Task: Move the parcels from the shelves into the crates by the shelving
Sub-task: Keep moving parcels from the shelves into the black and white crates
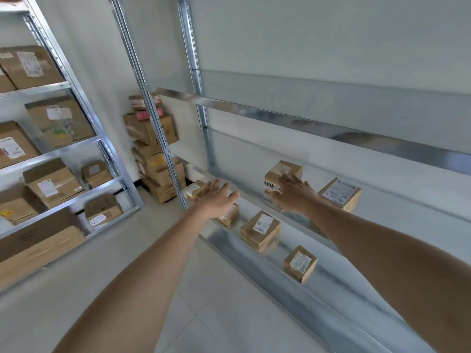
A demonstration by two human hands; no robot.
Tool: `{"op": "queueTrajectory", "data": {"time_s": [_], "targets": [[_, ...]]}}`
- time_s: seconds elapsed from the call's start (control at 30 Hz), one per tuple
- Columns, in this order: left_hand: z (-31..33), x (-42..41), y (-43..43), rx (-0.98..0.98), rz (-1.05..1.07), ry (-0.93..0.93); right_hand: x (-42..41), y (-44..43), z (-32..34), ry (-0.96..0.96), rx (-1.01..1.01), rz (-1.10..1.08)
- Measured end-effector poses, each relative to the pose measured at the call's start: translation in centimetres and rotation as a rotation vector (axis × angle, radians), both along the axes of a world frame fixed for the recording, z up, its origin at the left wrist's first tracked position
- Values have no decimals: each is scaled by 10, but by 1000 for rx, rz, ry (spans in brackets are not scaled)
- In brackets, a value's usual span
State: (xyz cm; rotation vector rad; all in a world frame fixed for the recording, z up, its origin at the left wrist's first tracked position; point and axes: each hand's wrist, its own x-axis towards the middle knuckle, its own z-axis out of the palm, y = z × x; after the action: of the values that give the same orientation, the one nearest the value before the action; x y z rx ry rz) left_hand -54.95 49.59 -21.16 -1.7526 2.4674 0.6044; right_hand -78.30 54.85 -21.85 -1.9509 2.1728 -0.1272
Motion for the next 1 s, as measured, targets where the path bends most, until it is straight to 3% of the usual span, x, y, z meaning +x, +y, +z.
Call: {"op": "queueTrajectory", "data": {"time_s": [0.63,0.8,0.9,1.0], "targets": [[-43,-130,-209,74,-226,-16,-94,-184,-54,-131,45,-229],[-56,-161,-236,170,-251,105,-110,-197,-74,-174,84,-303],[-66,-175,-249,252,-245,170,-112,-202,-83,-251,89,-372],[-82,-186,-268,364,-207,264,-111,-211,-92,-464,21,-543]]}}
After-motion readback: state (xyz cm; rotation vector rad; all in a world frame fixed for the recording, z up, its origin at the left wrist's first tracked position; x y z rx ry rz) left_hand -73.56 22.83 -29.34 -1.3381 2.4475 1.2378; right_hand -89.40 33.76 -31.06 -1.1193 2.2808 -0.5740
